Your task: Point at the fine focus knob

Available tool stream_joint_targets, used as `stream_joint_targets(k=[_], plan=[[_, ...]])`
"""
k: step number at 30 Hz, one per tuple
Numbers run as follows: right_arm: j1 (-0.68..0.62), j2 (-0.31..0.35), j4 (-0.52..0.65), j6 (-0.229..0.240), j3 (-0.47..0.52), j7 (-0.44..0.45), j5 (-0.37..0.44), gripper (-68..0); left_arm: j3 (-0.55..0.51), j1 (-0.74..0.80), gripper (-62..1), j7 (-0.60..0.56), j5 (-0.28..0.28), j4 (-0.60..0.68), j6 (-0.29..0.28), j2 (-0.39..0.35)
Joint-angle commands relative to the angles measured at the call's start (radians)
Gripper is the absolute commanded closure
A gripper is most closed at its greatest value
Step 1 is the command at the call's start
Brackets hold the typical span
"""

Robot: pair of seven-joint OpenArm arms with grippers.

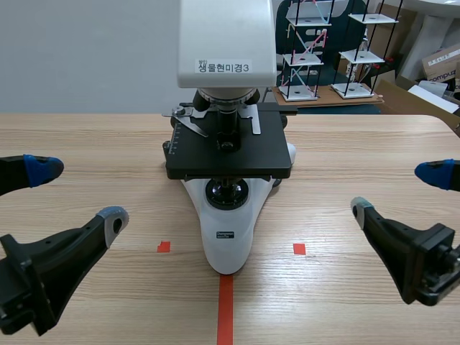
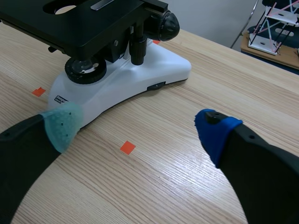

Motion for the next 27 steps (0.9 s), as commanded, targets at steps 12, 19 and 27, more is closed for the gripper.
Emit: stream_joint_targets(k=[12, 19, 27], plan=[[0.099, 0.0, -0.154, -0.093, 0.001, 0.105, 0.003, -0.1, -0.006, 0.007, -62.3, -0.014, -0.013, 0.005, -0.001, 0.003], [0.313, 0.0, -0.414, 0.043, 0.0, 0.212, -0.048, -0.1, -0.006, 0.007, -62.3, -0.014, -0.013, 0.005, -0.001, 0.003], [0.614, 0.001, -0.679, 0.149, -0.064, 0.218, -0.103, -0.1, -0.006, 0.007, -62.3, -0.014, -0.013, 0.005, -0.001, 0.003]])
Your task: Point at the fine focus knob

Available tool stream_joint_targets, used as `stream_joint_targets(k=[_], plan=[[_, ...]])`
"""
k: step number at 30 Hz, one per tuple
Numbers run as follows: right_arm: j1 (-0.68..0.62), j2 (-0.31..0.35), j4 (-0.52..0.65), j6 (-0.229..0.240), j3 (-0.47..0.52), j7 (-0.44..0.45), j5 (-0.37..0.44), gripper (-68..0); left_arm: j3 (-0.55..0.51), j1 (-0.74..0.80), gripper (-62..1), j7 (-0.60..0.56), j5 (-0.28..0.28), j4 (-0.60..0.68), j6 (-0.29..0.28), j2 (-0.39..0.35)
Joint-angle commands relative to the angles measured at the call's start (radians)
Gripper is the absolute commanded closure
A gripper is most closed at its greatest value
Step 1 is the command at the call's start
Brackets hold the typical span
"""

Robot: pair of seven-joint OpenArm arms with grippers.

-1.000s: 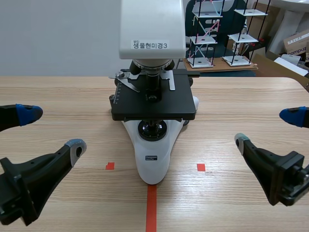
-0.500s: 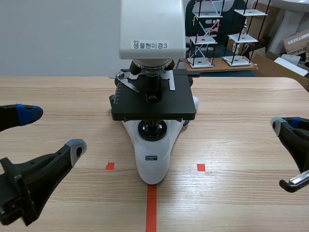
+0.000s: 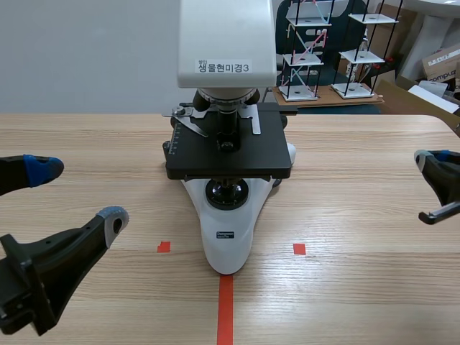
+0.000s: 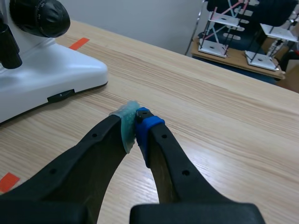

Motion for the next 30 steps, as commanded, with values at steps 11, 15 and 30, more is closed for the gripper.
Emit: stream_joint_targets(k=[11, 15, 30], plan=[[0.378, -0.001, -0.241, 0.054, -0.22, 0.094, -0.107, -0.1, -0.006, 0.007, -62.3, -0.014, -0.011, 0.005, -0.001, 0.002], [0.476, -0.025, -0.311, 0.053, -0.282, 0.104, -0.154, -0.1, -0.006, 0.007, -62.3, -0.014, -0.011, 0.005, -0.001, 0.002], [0.585, -0.083, -0.394, 0.056, -0.341, 0.116, -0.232, -0.1, -0.006, 0.007, -62.3, -0.014, -0.011, 0.005, -0.001, 0.002]])
